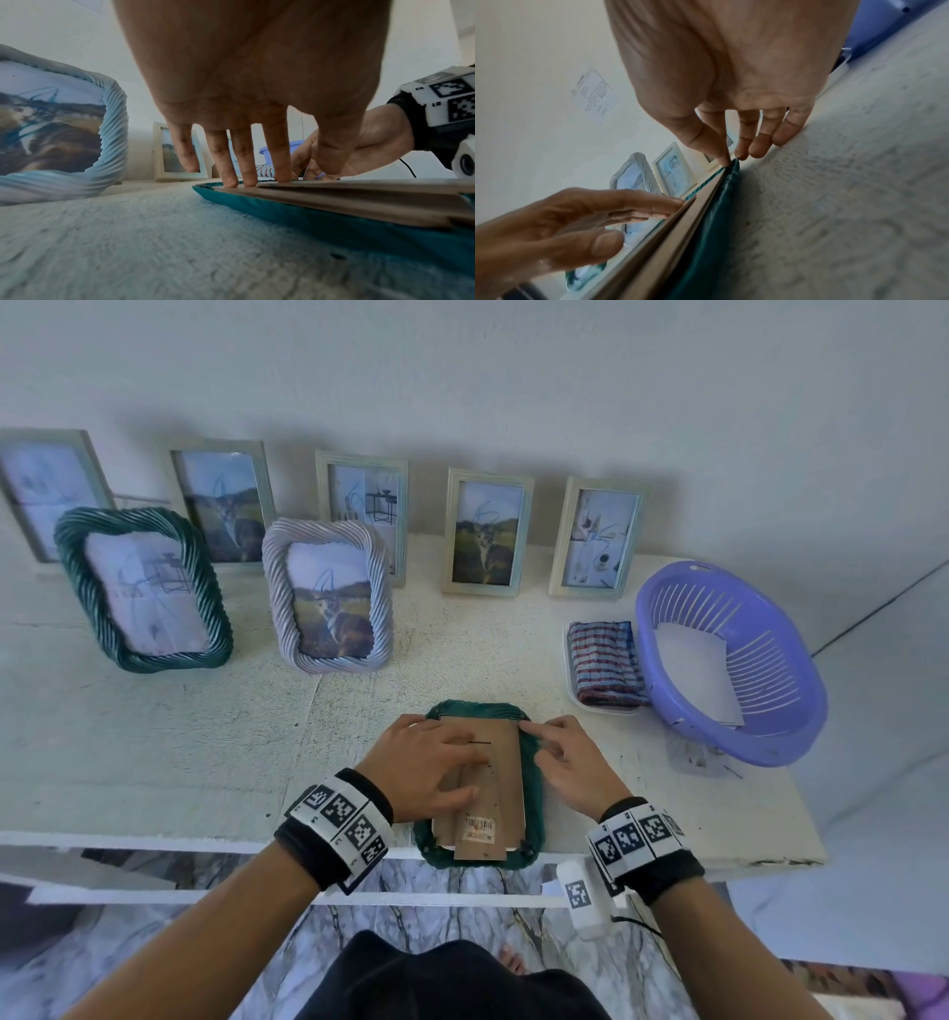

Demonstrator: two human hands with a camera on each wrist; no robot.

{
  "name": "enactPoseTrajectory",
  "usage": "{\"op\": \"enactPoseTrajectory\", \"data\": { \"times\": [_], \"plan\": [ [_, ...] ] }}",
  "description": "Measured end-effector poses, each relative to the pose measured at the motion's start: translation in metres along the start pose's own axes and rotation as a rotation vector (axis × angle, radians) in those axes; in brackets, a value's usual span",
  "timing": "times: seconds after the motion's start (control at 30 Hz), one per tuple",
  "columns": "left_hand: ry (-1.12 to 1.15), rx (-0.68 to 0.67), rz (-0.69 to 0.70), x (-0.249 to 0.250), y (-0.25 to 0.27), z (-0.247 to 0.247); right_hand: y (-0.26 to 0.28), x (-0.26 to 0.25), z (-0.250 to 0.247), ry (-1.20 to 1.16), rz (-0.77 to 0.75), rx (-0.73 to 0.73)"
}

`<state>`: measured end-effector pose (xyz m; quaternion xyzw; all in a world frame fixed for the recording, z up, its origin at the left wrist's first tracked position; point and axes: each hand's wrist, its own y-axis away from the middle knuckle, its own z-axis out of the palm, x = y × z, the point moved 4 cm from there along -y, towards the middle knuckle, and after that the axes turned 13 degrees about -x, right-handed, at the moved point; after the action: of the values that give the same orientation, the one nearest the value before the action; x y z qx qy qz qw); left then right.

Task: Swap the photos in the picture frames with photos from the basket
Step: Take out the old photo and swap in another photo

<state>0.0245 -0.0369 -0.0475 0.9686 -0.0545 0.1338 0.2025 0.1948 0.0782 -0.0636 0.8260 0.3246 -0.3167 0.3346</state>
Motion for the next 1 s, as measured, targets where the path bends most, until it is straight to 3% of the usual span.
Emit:
{"op": "enactPoseTrajectory", "data": {
  "times": [0.13, 0.4, 0.77, 1.0],
  "plan": [
    [-0.001, 0.007, 0.003, -0.001, 0.000, 0.000, -0.008, -0.010, -0.011, 0.185, -0.074, 0.078],
    [-0.023, -0.021, -0.008, -0.003, 0.000, -0.001, -0.033, -0.029, -0.025, 0.634, -0.175, -0.068],
    [-0.014, -0.008, 0.000, -0.002, 0.000, -0.001, -0.044, -0.027, -0.029, 0.644, -0.210, -0.159],
    [0.008, 0.014, 0.017, -0.002, 0.001, -0.002, -0.048, -0.033, -0.032, 0.626, -0.151, -0.181]
  ]
}}
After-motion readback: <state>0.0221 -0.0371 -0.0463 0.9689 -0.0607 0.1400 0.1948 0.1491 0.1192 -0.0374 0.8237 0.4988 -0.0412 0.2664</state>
